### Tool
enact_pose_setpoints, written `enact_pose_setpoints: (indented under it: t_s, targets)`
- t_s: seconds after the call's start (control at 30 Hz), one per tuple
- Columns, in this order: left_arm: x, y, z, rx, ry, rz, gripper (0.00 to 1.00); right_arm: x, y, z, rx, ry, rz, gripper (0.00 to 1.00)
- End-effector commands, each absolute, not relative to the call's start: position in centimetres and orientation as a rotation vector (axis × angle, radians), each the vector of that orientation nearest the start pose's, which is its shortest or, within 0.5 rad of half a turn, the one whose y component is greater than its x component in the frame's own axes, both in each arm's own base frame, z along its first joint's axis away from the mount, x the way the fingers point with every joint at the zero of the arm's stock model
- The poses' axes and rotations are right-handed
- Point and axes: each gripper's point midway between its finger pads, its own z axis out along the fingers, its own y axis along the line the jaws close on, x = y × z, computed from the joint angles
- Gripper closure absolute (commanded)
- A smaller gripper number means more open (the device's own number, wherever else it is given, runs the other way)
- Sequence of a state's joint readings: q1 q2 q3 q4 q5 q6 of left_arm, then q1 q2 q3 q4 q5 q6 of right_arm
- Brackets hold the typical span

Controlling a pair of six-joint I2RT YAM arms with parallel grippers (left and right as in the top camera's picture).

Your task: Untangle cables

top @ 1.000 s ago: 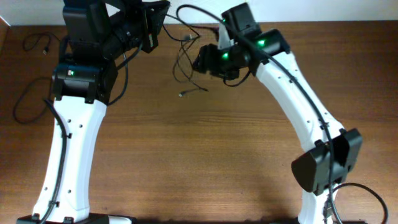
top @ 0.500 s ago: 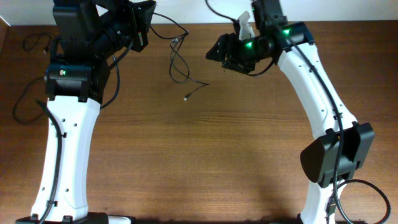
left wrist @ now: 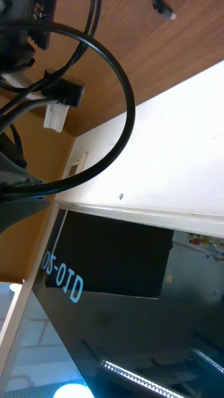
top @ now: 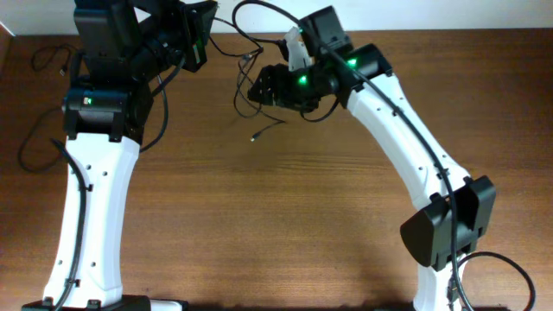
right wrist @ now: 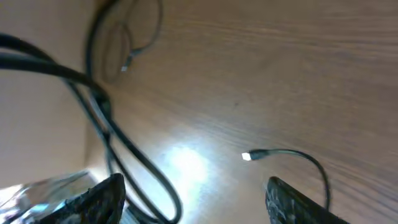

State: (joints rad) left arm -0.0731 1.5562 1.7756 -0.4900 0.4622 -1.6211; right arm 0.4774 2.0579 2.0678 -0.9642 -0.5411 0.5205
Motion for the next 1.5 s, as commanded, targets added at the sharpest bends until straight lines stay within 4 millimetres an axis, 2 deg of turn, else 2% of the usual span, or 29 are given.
enact_pose_setpoints:
  t_s: [0.0, 0.1, 0.2, 0.33, 0.37, 0.43, 0.53, 0.6, 0.7, 0.8, 0.83, 0.87, 0.9, 0.93, 1.0, 1.07, 1.17, 1.2, 1.23, 1.3, 1.33, 1.37, 1.47]
  targets:
    - [45.2, -11.4, 43.0, -1.203, 1.784, -1.567, 1.0, 42.8, 30.6, 22.0, -0.102, 2.664, 0.878, 0.28]
    - [44.9, -11.8, 43.1, -1.198, 1.8, -1.596, 1.0, 43.5, 30.2, 20.4, -0.06, 2.69, 0.82, 0.33]
    - [44.8, -11.7, 42.6, -1.221, 1.816, -1.586, 1.0, 44.5, 28.4, 19.7, -0.004, 2.683, 0.676, 0.4]
    - [44.3, -10.8, 40.5, -1.302, 1.869, -1.521, 1.0, 45.5, 23.2, 18.3, 0.133, 2.727, 0.461, 0.64]
    - [44.3, -10.0, 40.0, -1.285, 1.885, -1.471, 1.0, 45.4, 22.0, 18.0, 0.166, 2.75, 0.441, 0.69]
    - [44.2, -7.7, 37.8, -1.332, 1.909, -1.289, 1.0, 45.2, 19.2, 17.4, 0.243, 2.796, 0.398, 0.81]
    - [42.7, -3.8, 33.5, -1.472, 1.95, -0.94, 1.0, 45.0, 16.3, 16.9, 0.331, 2.836, 0.357, 0.83]
    - [42.0, -2.5, 32.3, -1.441, 1.998, -0.791, 1.0, 44.8, 14.2, 16.6, 0.383, 2.856, 0.3, 0.85]
    - [41.7, -1.8, 31.8, -1.321, 2.065, -0.678, 1.0, 44.5, 11.7, 16.2, 0.439, 2.864, 0.169, 0.85]
    - [41.0, -0.6, 31.1, -1.36, 2.066, -0.58, 1.0, 43.7, 8.6, 16.0, 0.619, 2.847, -0.008, 0.85]
    - [40.7, -0.2, 30.8, -1.374, 2.064, -0.542, 1.0, 43.6, 8.0, 15.9, 0.633, 2.847, -0.03, 0.82]
    - [40.4, 0.1, 30.5, -1.372, 2.075, -0.508, 1.0, 43.4, 7.1, 15.9, 0.659, 2.854, -0.046, 0.69]
    - [40.4, 0.1, 30.5, -1.356, 2.083, -0.503, 1.0, 43.3, 7.2, 15.8, 0.67, 2.866, -0.016, 0.51]
    - [40.4, 0.1, 30.5, -1.352, 2.085, -0.501, 1.0, 43.2, 7.5, 15.8, 0.671, 2.876, 0.022, 0.45]
    - [40.4, 0.1, 30.5, -1.338, 2.093, -0.496, 1.0, 43.1, 8.4, 15.8, 0.645, 2.905, 0.118, 0.4]
    - [40.4, 0.1, 30.5, -1.329, 2.099, -0.49, 1.0, 43.2, 9.2, 15.8, 0.57, 2.926, 0.187, 0.26]
    - [40.1, 1.2, 30.3, -1.35, 2.077, -0.411, 1.0, 43.3, 7.5, 15.8, 0.596, 2.898, 0.046, 0.23]
    - [39.8, 1.9, 30.2, -1.363, 2.064, -0.359, 1.0, 43.3, 7.1, 15.8, 0.635, 2.885, 0.015, 0.12]
    - [39.6, 2.4, 30.1, -1.372, 2.058, -0.323, 1.0, 43.3, 8.1, 15.8, 0.629, 2.901, 0.097, 0.0]
    - [39.5, 2.3, 29.9, -1.374, 2.066, -0.321, 1.0, 43.9, 12.8, 16.7, 0.29, 2.929, 0.479, 0.01]
    - [39.5, 2.3, 29.9, -1.374, 2.067, -0.324, 1.0, 44.0, 14.4, 17.3, 0.246, 2.913, 0.611, 0.02]
    - [39.4, 2.3, 29.9, -1.375, 2.071, -0.321, 1.0, 44.1, 14.2, 17.3, 0.289, 2.91, 0.608, 0.01]
    - [38.8, 2.3, 29.4, -1.387, 2.093, -0.297, 1.0, 44.5, 10.9, 16.4, 0.489, 2.893, 0.349, 0.02]
